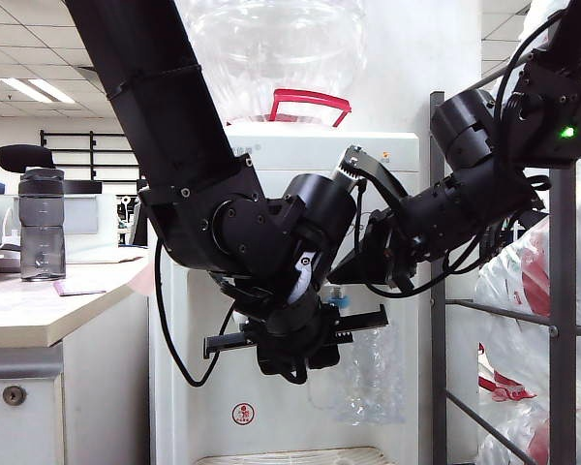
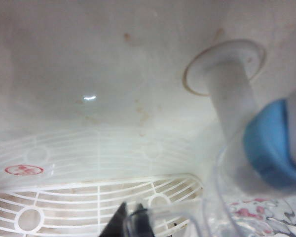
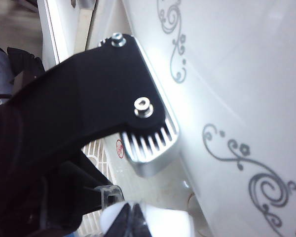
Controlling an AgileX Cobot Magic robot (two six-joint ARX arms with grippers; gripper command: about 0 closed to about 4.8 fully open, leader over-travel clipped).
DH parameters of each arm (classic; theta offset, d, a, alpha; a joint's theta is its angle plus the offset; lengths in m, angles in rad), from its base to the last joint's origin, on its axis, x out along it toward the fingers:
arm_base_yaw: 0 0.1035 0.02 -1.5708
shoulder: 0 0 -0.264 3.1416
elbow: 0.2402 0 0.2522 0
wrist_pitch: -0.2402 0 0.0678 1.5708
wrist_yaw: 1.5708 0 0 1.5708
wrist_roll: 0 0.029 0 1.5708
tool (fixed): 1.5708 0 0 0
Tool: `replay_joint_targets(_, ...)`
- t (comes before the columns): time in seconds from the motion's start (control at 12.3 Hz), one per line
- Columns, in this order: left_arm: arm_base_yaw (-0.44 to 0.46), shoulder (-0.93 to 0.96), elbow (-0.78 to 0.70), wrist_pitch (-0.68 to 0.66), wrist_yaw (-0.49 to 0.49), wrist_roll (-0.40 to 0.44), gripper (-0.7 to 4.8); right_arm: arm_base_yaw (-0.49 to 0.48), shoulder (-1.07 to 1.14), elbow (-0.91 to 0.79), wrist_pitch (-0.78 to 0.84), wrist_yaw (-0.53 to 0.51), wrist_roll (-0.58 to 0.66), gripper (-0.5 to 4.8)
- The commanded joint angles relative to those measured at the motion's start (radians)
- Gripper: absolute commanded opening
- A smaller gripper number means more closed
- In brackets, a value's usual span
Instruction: Pick up the plastic mug from the left desk, go to the cold water outlet of the water dispenser, press the vertical switch to get some water, then put the mug back on the desk.
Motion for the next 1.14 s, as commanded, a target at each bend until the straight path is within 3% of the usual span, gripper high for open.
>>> replay_joint_targets(0.08, -0.010, -0.010, 0.005, 0.035, 0.032, 0.001, -0.07, 0.001, 0.004, 0.001, -0.054, 0.003, 0.005, -0.04)
replay_joint_targets(1.14, -0.010, -0.010, 0.005, 0.034, 0.032, 0.001, -0.07, 0.001, 0.006, 0.001, -0.093, 0.044, 0.002, -0.04)
